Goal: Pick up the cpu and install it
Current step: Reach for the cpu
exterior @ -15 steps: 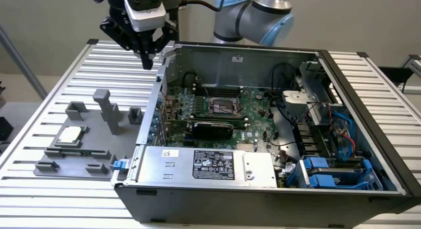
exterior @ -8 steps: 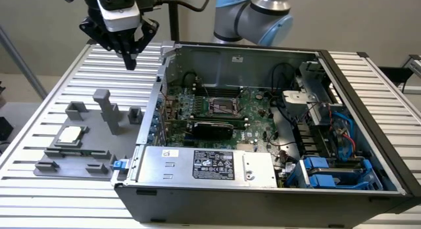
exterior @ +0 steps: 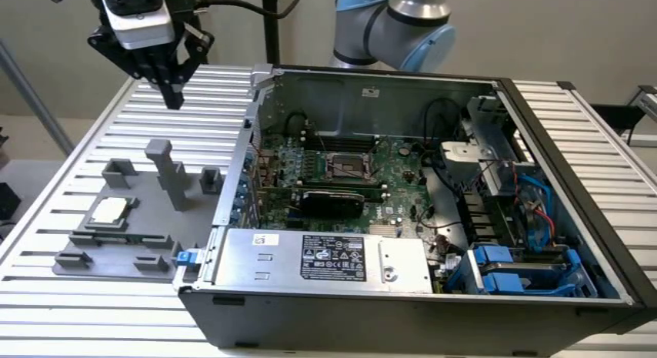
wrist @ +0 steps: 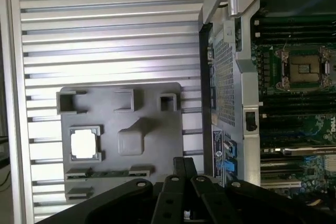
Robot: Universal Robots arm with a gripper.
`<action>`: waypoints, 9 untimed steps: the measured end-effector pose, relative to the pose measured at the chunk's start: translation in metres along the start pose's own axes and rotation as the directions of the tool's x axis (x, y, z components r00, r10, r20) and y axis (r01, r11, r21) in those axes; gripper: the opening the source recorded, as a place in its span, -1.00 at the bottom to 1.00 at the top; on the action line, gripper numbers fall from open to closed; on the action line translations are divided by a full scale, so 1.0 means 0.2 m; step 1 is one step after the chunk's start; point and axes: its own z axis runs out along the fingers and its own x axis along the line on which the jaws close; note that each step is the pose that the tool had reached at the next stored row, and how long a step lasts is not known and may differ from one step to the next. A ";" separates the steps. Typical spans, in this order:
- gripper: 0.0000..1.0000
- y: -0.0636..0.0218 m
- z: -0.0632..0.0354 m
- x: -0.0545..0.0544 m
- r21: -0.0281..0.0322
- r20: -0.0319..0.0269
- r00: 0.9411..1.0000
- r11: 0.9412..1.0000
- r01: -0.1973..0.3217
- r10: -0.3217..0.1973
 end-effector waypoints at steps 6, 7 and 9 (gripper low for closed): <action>-0.79 -0.010 0.006 0.14 0.000 0.000 1.000 1.000 0.000 0.000; -0.79 -0.012 0.007 0.16 0.000 0.000 1.000 1.000 0.000 0.000; -0.79 -0.015 0.011 0.21 0.000 0.000 1.000 1.000 0.000 0.000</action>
